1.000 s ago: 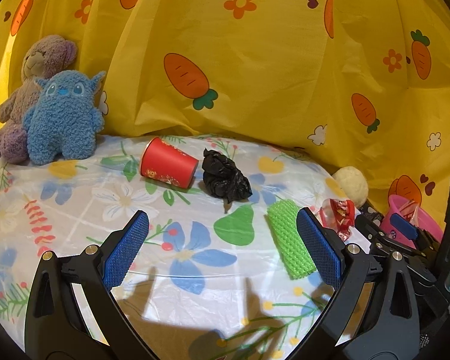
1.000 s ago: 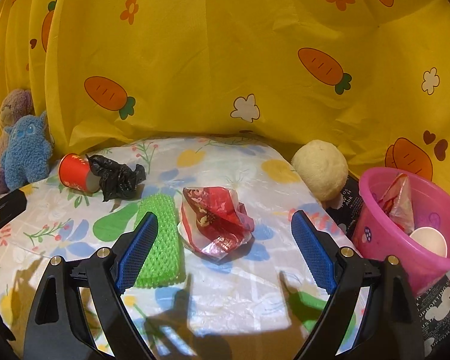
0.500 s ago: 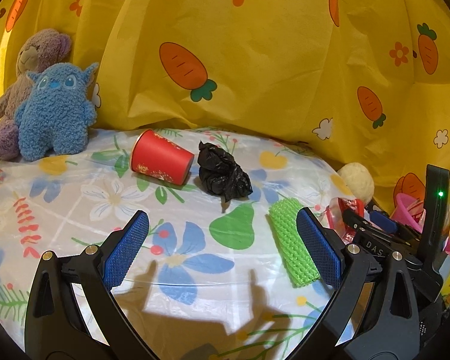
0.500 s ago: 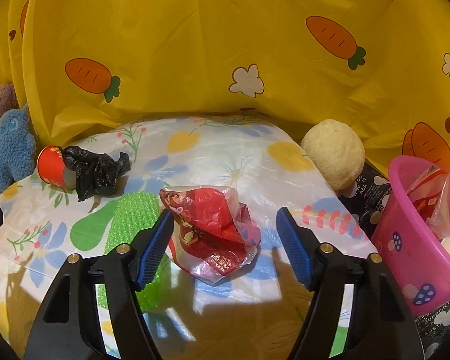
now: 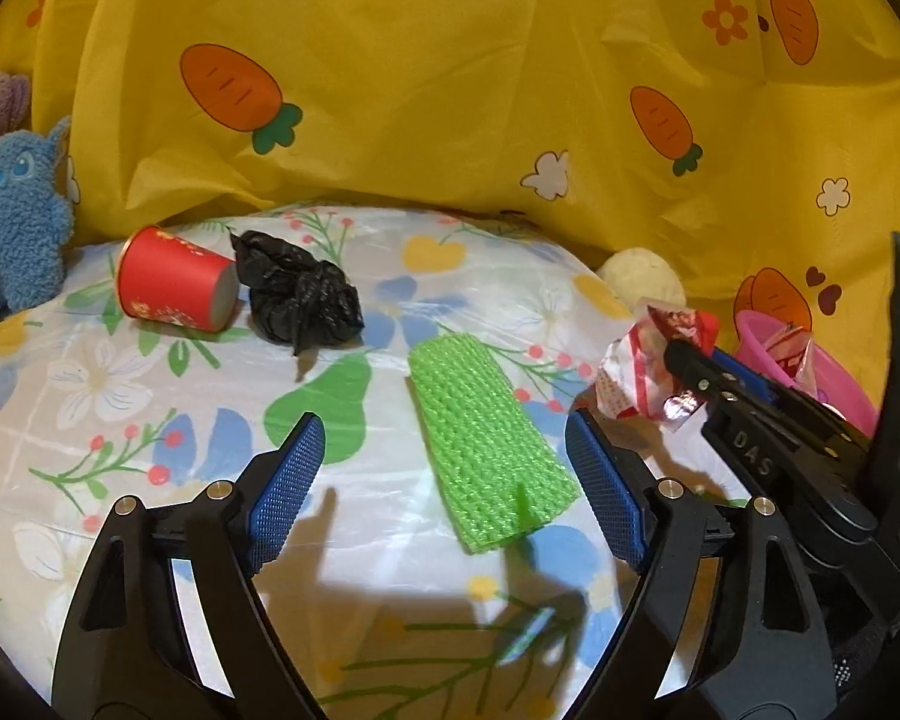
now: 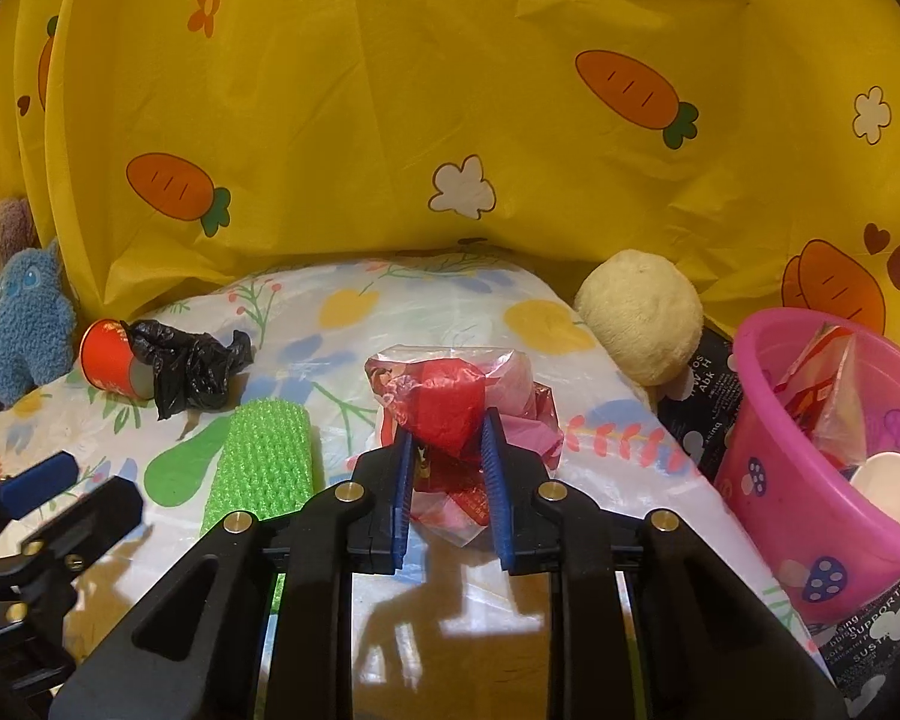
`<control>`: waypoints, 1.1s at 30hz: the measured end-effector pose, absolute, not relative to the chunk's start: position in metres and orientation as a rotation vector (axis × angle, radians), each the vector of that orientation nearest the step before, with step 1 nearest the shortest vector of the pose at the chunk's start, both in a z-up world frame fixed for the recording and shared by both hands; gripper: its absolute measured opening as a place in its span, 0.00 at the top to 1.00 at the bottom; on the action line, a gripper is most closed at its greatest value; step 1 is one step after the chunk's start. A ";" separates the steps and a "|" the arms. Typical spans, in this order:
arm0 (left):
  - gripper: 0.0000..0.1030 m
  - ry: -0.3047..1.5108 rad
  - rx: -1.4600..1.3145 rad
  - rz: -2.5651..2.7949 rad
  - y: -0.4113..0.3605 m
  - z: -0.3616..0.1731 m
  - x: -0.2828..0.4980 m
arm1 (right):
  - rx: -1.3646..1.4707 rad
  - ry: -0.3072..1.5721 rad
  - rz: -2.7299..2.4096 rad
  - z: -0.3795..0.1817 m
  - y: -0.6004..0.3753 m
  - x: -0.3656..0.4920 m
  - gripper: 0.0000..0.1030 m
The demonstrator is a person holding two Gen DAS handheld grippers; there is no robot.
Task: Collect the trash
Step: 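Grasp the red plastic wrapper with the right gripper while the left gripper grasps the green mesh sleeve, then carry the green sleeve in the left gripper and red wrapper in the right gripper over the bucket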
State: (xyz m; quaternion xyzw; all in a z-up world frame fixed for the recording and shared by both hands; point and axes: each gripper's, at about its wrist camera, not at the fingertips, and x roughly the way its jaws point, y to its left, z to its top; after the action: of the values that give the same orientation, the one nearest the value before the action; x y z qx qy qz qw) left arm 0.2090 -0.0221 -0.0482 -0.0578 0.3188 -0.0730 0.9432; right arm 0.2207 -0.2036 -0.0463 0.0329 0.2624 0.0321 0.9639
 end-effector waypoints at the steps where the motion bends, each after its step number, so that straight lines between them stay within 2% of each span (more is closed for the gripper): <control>1: 0.22 0.672 -0.120 -0.158 -0.026 -0.052 0.214 | 0.068 0.526 0.066 -0.044 -0.206 0.217 0.78; 3: 0.24 0.717 -0.122 -0.173 -0.033 -0.059 0.223 | 0.071 0.520 0.071 -0.042 -0.212 0.209 0.78; 6: 0.35 0.781 -0.112 -0.183 -0.042 -0.071 0.237 | 0.073 0.515 0.074 -0.039 -0.219 0.198 0.78; 11: 0.46 0.863 -0.096 -0.192 -0.052 -0.087 0.251 | 0.076 0.500 0.074 -0.036 -0.229 0.181 0.78; 15: 0.63 0.883 -0.094 -0.211 -0.058 -0.092 0.254 | 0.072 0.488 0.077 -0.035 -0.233 0.172 0.78; 22: 0.82 0.877 -0.096 -0.230 -0.061 -0.093 0.256 | 0.088 0.478 0.073 -0.036 -0.240 0.162 0.78; 25: 0.87 0.866 -0.110 -0.240 -0.059 -0.091 0.253 | 0.094 0.482 0.074 -0.037 -0.242 0.159 0.78; 33: 0.89 0.770 -0.101 -0.256 -0.055 -0.070 0.227 | 0.105 0.462 0.088 -0.035 -0.245 0.140 0.78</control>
State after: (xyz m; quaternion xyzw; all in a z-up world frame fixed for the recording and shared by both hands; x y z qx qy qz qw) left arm 0.2271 -0.0545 -0.0698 -0.0492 0.3745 -0.1245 0.9175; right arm 0.1400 -0.2453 -0.0348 0.0521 0.2286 0.0436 0.9712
